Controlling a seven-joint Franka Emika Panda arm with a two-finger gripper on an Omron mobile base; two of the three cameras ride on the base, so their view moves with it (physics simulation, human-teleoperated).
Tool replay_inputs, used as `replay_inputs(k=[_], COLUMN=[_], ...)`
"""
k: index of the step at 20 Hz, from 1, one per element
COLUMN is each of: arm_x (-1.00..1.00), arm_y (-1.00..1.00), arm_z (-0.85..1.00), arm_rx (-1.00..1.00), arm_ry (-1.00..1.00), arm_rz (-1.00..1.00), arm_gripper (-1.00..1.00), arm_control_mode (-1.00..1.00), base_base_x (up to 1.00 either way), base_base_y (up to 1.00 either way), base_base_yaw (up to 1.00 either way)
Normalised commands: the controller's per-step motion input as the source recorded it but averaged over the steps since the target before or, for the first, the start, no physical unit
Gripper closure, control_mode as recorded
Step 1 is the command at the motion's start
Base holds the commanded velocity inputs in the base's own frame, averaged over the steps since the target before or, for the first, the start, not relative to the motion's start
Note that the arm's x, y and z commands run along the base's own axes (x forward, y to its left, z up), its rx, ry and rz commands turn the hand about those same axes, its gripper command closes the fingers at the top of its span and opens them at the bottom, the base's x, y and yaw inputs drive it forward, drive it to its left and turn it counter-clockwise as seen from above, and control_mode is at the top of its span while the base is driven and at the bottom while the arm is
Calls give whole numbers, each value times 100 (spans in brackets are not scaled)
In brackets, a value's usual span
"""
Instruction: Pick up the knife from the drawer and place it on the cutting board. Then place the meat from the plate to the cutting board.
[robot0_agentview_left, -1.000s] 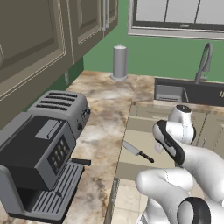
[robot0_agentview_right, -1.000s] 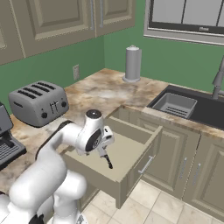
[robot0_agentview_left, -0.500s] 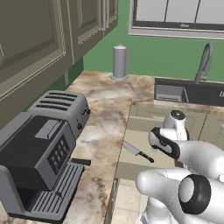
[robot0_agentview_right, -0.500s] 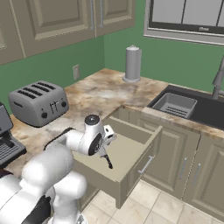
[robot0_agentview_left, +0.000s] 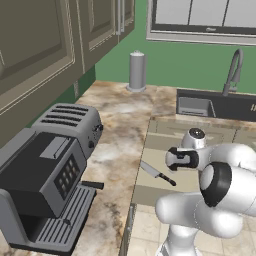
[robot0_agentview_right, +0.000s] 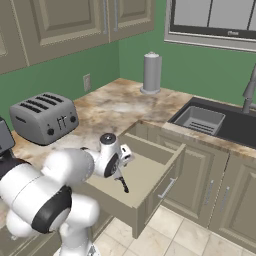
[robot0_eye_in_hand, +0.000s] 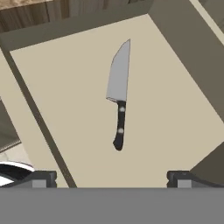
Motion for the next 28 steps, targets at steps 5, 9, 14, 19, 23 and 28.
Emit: replay_inputs(k=[5,9,14,19,23,28], arm_x=[3,1,0,3,25,32], arm_y=[-2,-2,0,0,0,0], arm_z=[-23,-21,-30,-22,-18,-32], arm_rx=[1,0,0,0,0,0], arm_ry=[1,0,0,0,0,0], arm_rz=[0,0,0,0,0,0], arm_gripper=[-100,-100,-100,-100,-100,-100], arm_control_mode=[-100,-100,-100,-100,-100,-100], base_base_x=[0,0,0,0,0,0], base_base_y=[0,0,0,0,0,0], base_base_yaw=[0,0,0,0,0,0])
